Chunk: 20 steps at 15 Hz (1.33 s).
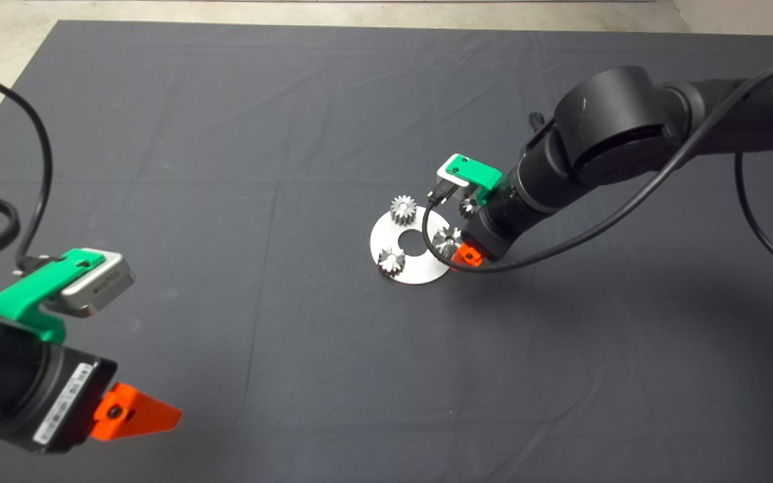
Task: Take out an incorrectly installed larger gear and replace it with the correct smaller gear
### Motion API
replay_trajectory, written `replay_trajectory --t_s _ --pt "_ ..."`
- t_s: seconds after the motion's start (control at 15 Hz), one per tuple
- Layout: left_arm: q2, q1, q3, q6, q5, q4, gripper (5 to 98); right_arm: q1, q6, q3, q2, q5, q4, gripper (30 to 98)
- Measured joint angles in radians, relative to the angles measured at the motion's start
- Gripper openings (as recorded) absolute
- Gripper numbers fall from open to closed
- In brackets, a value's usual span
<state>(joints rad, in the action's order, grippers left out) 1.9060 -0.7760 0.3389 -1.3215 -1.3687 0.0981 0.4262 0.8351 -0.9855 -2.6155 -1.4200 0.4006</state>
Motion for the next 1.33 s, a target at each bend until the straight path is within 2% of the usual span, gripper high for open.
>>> replay_trajectory --t_s 0.47,0.53,0.73,1.07,1.33 --pt "-0.023 0.0 0.0 0.0 0.0 0.0 98.1 -0.036 0.0 -0.049 -0.019 0.009 0.03 97.7" --pt "-0.027 0.0 0.0 0.0 -0.002 0.0 98.1 -0.043 0.0 -0.054 -0.023 0.021 0.03 97.7" --pt "-0.025 0.0 0.0 0.003 0.0 0.0 98.1 -0.047 0.0 -0.067 -0.031 0.081 0.034 97.7" --pt "-0.025 0.0 0.0 0.003 0.0 0.0 98.1 -0.051 -0.001 -0.092 -0.053 0.086 0.061 97.7" --pt "-0.027 0.0 0.0 0.003 0.0 0.0 98.1 -0.088 -0.02 -0.099 -0.054 0.08 0.114 97.7"
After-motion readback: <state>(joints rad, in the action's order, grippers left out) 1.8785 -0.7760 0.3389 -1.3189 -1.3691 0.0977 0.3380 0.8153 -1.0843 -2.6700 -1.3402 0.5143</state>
